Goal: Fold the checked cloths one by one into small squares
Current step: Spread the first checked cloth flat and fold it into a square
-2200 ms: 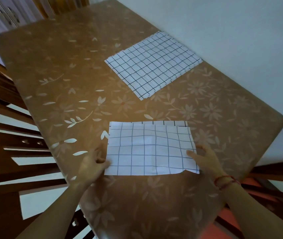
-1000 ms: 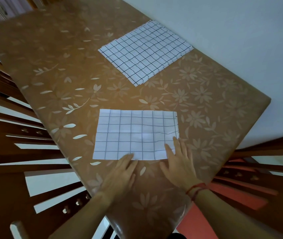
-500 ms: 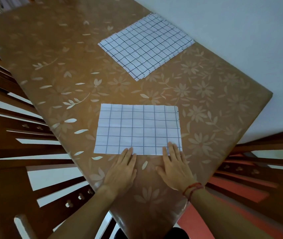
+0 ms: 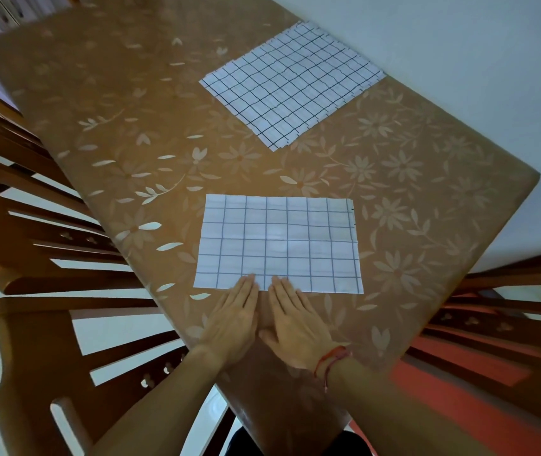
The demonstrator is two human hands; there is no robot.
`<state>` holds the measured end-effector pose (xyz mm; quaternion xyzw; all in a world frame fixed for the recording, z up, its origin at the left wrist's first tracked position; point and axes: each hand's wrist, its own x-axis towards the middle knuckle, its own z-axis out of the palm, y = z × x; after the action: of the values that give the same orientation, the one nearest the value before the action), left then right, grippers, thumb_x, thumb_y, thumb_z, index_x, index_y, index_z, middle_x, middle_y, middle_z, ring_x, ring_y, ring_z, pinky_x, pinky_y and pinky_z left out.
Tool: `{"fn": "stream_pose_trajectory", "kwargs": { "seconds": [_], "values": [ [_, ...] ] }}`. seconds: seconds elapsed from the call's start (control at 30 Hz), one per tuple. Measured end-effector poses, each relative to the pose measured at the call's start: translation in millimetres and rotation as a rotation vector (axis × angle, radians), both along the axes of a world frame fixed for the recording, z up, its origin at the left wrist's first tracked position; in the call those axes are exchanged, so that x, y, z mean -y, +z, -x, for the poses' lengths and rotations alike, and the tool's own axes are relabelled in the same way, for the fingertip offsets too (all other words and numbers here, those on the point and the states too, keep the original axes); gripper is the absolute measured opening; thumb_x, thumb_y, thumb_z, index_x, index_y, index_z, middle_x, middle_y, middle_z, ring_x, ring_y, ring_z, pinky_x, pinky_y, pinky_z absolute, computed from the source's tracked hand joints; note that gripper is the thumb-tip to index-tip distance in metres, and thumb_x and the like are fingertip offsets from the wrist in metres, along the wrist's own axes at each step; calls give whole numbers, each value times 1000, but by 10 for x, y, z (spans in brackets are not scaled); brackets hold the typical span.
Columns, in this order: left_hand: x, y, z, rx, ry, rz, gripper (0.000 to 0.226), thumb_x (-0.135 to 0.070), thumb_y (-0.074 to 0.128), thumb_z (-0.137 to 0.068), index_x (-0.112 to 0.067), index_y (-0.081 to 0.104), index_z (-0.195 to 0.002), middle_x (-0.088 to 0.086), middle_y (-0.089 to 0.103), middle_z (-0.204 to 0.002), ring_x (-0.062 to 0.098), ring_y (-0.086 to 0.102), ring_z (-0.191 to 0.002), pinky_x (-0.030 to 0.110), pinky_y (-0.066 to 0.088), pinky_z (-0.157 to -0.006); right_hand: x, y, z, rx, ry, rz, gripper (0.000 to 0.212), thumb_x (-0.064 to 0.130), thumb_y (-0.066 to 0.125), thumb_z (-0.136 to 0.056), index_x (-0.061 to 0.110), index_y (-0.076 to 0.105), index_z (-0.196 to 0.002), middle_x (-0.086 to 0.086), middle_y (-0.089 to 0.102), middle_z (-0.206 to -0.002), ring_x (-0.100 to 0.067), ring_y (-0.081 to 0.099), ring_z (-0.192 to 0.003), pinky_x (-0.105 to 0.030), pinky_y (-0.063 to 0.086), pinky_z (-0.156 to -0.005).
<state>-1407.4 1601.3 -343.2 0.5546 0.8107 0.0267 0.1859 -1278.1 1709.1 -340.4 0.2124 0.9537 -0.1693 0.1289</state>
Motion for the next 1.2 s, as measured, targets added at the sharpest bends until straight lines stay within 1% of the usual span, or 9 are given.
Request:
{"fn": "stream_pose_trajectory", "kwargs": {
  "seconds": [0.1, 0.33, 0.47, 0.6, 0.73, 0.83, 0.93, 1.07, 1.2],
  "values": [
    [103, -40, 67, -17, 62, 49, 59, -28, 28, -92, 2, 46, -139, 17, 40, -149, 28, 42, -137, 43, 39, -108, -1, -8, -34, 19, -20, -29, 87, 58, 14, -85, 2, 11, -152, -13, 2, -161, -25, -3, -149, -39, 1, -120],
    [369, -17, 225, -10, 167, 68, 77, -41, 1, -89, 1, 21, -150, 15, 13, -160, 27, 13, -148, 42, 12, -119, -226, 14, -361, 80, -95, -77, 86, 60, 9, -88, 4, 5, -153, -11, -7, -161, -23, -12, -148, -37, -5, -119],
    [495, 42, 264, 6, 278, 33, 68, -35, 15, -94, 4, 21, -149, 18, 17, -159, 29, 20, -147, 40, 20, -117, -389, 30, -622, 128, -264, -76, 91, 64, 6, -86, 2, 2, -152, -13, -8, -161, -24, -10, -148, -39, -1, -121],
    [470, 139, 256, 39, 303, 52, 58, -26, 28, -103, 0, 12, -152, 13, 7, -161, 24, 11, -149, 33, 10, -119, -463, 69, -753, 151, -329, -74, 96, 65, 2, -81, 1, 3, -152, -15, -5, -161, -25, -5, -149, -40, 2, -121],
    [394, 147, 246, 12, 350, 36, 53, -22, 45, -98, 3, 35, -144, 21, 33, -153, 34, 34, -140, 44, 30, -115, -456, 93, -734, 153, -347, -67, 96, 64, 2, -81, -1, 9, -151, -16, 1, -161, -27, 0, -149, -42, 5, -120],
    [267, 131, 281, -15, 317, -18, 51, -19, 54, -90, 3, 46, -135, 21, 48, -141, 38, 47, -127, 50, 40, -107, -489, 90, -723, 117, -346, -144, 81, 56, 18, -89, -1, 33, -145, -18, 25, -156, -28, 23, -145, -45, 22, -116],
    [18, 182, 269, -33, 241, -54, 54, -17, 49, -92, 3, 39, -142, 20, 41, -147, 34, 38, -137, 46, 32, -114, -585, 110, -686, 23, -381, -203, 60, 47, 38, -94, 3, 51, -132, -14, 48, -141, -26, 47, -128, -42, 39, -103],
    [-403, 165, 236, 40, 143, -32, 62, -21, 35, -100, -4, 8, -154, 11, 6, -162, 22, 4, -150, 35, 6, -122, -817, 162, -594, -25, -497, -138, 56, 44, 45, -93, 6, 46, -134, -7, 48, -134, -24, 48, -115, -36, 40, -95],
    [-796, 172, 177, 87, 82, -26, 66, -21, 36, -101, -5, 0, -154, 9, -4, -163, 22, -5, -150, 33, 1, -122, -1092, 202, -475, -101, -628, -23, 40, 41, 47, -92, 10, 48, -118, -3, 49, -117, -20, 45, -100, -37, 44, -88]
  ]
}}
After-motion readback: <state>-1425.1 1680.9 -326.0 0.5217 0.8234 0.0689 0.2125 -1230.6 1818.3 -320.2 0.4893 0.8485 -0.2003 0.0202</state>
